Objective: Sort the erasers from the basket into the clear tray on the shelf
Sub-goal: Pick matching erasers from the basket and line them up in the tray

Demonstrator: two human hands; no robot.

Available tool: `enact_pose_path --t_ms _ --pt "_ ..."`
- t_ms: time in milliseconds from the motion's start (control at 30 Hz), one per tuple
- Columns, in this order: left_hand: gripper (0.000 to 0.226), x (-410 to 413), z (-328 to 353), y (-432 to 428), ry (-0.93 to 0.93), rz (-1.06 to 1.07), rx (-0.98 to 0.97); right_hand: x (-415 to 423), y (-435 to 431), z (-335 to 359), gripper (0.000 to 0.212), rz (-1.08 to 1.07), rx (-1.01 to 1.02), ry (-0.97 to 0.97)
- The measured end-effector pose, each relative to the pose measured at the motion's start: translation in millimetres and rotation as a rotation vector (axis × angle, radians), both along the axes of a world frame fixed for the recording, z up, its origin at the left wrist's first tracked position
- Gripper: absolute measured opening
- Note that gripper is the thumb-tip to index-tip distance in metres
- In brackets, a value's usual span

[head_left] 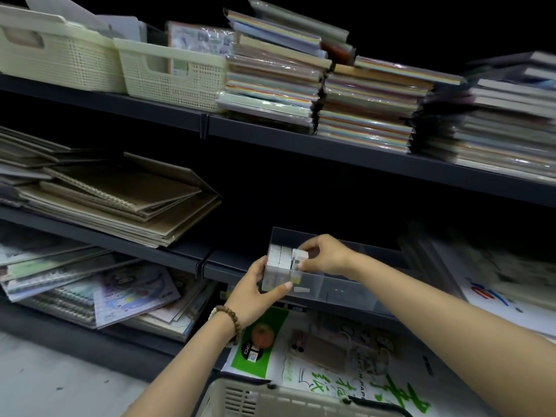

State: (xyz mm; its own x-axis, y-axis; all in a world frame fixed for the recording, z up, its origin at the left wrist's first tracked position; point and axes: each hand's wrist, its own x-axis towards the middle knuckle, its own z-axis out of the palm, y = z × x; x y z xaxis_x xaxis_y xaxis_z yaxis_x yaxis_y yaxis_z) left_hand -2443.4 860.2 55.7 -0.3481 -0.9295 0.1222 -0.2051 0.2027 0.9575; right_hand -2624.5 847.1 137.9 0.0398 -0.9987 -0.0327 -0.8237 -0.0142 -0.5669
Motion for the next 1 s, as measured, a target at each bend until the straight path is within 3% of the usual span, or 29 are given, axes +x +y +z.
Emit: enact_pose_path --t_ms 133,267,400,500,633,833,1000 --pt "0.087 0 0 0 0.010 0.007 0.010 -1 -1 -9 0.050 -0.052 0.036 -0.055" --pt "0.087 -1 1 -1 0.021 0.003 0.016 -2 -2 -7 0.023 -0.092 0.074 -0.222" --pt "0.083 -1 1 0 0.030 0.004 0.017 -4 -6 -12 0.033 -0.150 0.092 -0.228" --pt "0.083 0 1 2 0.017 0.002 0.010 -2 -10 -16 0.028 -0.191 0.051 -0.108" --pt "0.083 1 2 2 0.007 0.007 0.004 -3 -13 -18 0.027 -0.210 0.048 -0.144" --pt "0.085 5 -2 11 -0.039 0.001 -0.027 -9 4 -7 0.038 -0.069 0.053 -0.181" --pt "0.078 16 -21 33 -0.194 0.002 -0.040 -18 49 -11 0.038 0.049 -0.139 -0.191"
